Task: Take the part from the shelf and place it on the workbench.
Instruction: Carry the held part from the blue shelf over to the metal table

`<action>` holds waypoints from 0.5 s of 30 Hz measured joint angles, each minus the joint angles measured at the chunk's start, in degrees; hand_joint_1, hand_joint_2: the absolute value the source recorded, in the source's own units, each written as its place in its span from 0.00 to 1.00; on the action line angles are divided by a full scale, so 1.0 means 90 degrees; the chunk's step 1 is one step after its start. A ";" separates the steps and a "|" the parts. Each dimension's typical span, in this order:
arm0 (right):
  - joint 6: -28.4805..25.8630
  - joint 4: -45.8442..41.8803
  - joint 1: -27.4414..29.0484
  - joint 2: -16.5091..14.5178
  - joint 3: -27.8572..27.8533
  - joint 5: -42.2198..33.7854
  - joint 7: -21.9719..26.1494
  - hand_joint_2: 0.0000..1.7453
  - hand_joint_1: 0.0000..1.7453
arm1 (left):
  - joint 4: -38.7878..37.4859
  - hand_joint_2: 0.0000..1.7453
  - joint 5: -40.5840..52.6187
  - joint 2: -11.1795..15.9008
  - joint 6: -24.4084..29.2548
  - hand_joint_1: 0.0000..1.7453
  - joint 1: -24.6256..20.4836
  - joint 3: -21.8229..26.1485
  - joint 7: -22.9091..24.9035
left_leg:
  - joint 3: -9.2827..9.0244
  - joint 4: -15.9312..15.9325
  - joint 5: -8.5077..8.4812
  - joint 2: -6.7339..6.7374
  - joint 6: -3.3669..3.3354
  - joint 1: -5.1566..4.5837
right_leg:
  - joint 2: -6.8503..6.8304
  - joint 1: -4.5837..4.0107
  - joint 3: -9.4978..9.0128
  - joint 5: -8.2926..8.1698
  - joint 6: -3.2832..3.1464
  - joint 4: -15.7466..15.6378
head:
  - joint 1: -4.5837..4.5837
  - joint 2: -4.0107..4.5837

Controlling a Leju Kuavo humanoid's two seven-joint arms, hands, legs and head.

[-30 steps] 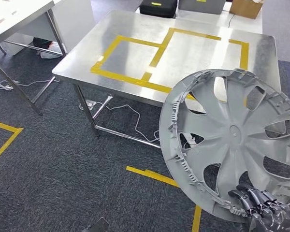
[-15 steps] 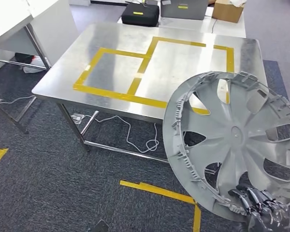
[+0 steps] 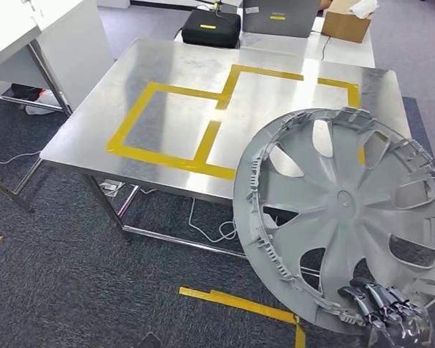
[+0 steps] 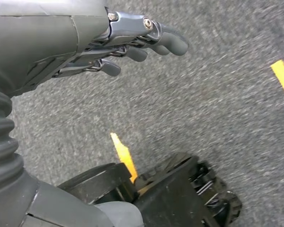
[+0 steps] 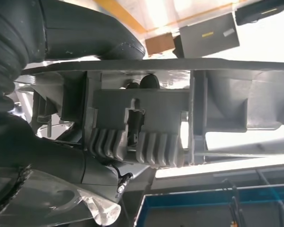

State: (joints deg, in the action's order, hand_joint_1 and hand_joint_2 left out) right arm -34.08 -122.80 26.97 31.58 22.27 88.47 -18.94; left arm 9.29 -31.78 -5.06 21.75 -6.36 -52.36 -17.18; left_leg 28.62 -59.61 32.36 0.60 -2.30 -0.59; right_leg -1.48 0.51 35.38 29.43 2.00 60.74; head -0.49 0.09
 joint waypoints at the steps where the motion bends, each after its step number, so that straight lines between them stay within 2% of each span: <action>1: 0.0007 0.0008 -0.0019 -0.0001 0.0011 -0.0012 0.0001 1.00 1.00 | 0.0000 1.00 -0.0001 0.0001 -0.0005 0.00 0.0003 0.0000 0.0002 | -0.0058 -0.0006 0.0035 0.0017 0.0040 -0.0004 | -0.0015 -0.0019 -0.0003 0.0005 -0.0035 -0.0044 | 0.0007 -0.0001; 4: 0.0021 0.0016 -0.0032 -0.0001 0.0044 -0.0061 -0.0013 1.00 1.00 | 0.0000 1.00 0.0000 -0.0001 -0.0008 0.00 -0.0014 0.0001 0.0007 | -0.0163 -0.0148 0.0093 0.0028 0.0148 0.0000 | 0.0073 0.0004 -0.0225 0.0022 -0.0147 -0.0164 | 0.0017 -0.0001; 5: 0.0025 0.0018 -0.0046 0.0000 0.0052 -0.0079 -0.0023 1.00 1.00 | 0.0000 1.00 -0.0001 -0.0002 -0.0008 0.00 -0.0029 0.0002 0.0008 | -0.0090 -0.0341 0.0148 0.0014 0.0180 0.0009 | 0.0099 0.0020 -0.0330 0.0040 -0.0174 -0.0185 | 0.0026 0.0000; 6: 0.0028 0.0018 -0.0060 0.0000 0.0055 -0.0097 -0.0033 1.00 1.00 | 0.0000 1.00 -0.0002 -0.0001 -0.0007 0.00 -0.0041 0.0002 0.0008 | 0.0082 -0.0649 0.0245 -0.0003 0.0215 0.0022 | 0.0122 0.0032 -0.0411 0.0069 -0.0194 -0.0201 | 0.0036 0.0000; 8: 0.0039 0.0021 -0.0086 0.0000 0.0055 -0.0131 -0.0038 1.00 1.00 | 0.0000 1.00 -0.0007 -0.0002 -0.0007 0.00 -0.0044 0.0002 0.0012 | 0.0605 -0.1400 0.0542 -0.0014 0.0269 0.0052 | 0.0193 0.0042 -0.0515 0.0161 -0.0208 -0.0209 | 0.0049 0.0000; 9: 0.0046 0.0026 -0.0091 0.0000 0.0056 -0.0144 -0.0032 1.00 1.00 | 0.0000 1.00 -0.0011 0.0000 -0.0007 0.00 -0.0032 0.0002 0.0013 | 0.0847 -0.1644 0.0678 -0.0014 0.0284 0.0064 | 0.0233 0.0047 -0.0577 0.0225 -0.0201 -0.0209 | 0.0049 0.0000; 10: 0.0055 0.0032 -0.0093 0.0000 0.0058 -0.0155 -0.0021 1.00 1.00 | 0.0000 1.00 -0.0015 0.0002 -0.0007 0.00 -0.0018 0.0002 0.0015 | 0.1013 -0.1712 0.0746 -0.0015 0.0290 0.0070 | 0.0275 0.0055 -0.0658 0.0296 -0.0189 -0.0209 | 0.0050 0.0000; 11: 0.0065 0.0037 -0.0096 0.0000 0.0061 -0.0164 -0.0010 1.00 1.00 | 0.0000 1.00 -0.0018 0.0006 -0.0007 0.00 -0.0006 0.0002 0.0016 | 0.1093 -0.1592 0.0691 -0.0018 0.0291 0.0073 | 0.0312 0.0067 -0.0758 0.0374 -0.0174 -0.0209 | 0.0051 0.0000; 12: 0.0075 0.0039 -0.0103 0.0000 0.0063 -0.0172 -0.0002 1.00 1.00 | 0.0000 1.00 -0.0020 0.0010 -0.0007 0.00 0.0000 0.0003 0.0016 | 0.1114 -0.1321 0.0469 -0.0028 0.0285 0.0073 | 0.0339 0.0078 -0.0868 0.0455 -0.0157 -0.0211 | 0.0051 0.0000; 13: 0.0083 0.0041 -0.0110 0.0000 0.0063 -0.0180 0.0001 1.00 1.00 | -0.0001 1.00 -0.0022 0.0014 -0.0007 0.00 0.0009 0.0004 0.0016 | 0.1121 -0.0968 0.0067 -0.0054 0.0276 0.0073 | 0.0362 0.0086 -0.0953 0.0537 -0.0138 -0.0215 | 0.0055 0.0000; 15: 0.0096 0.0053 -0.0140 0.0001 0.0066 -0.0192 0.0007 1.00 1.00 | -0.0007 1.00 -0.0035 0.0031 -0.0008 0.00 0.0032 0.0005 0.0019 | 0.1133 -0.0475 -0.0515 -0.0105 0.0235 0.0054 | 0.0416 0.0087 -0.1064 0.0702 -0.0064 -0.0231 | 0.0061 0.0000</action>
State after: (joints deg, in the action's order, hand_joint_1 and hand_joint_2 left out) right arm -33.22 -122.32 25.70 31.59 22.86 86.74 -18.88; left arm 9.22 -32.09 -4.78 21.68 -6.08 -52.31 -17.02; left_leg 38.81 -63.88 27.73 -0.35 -0.18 -0.11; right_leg 2.26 1.29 25.80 35.75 1.42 58.66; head 0.07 0.09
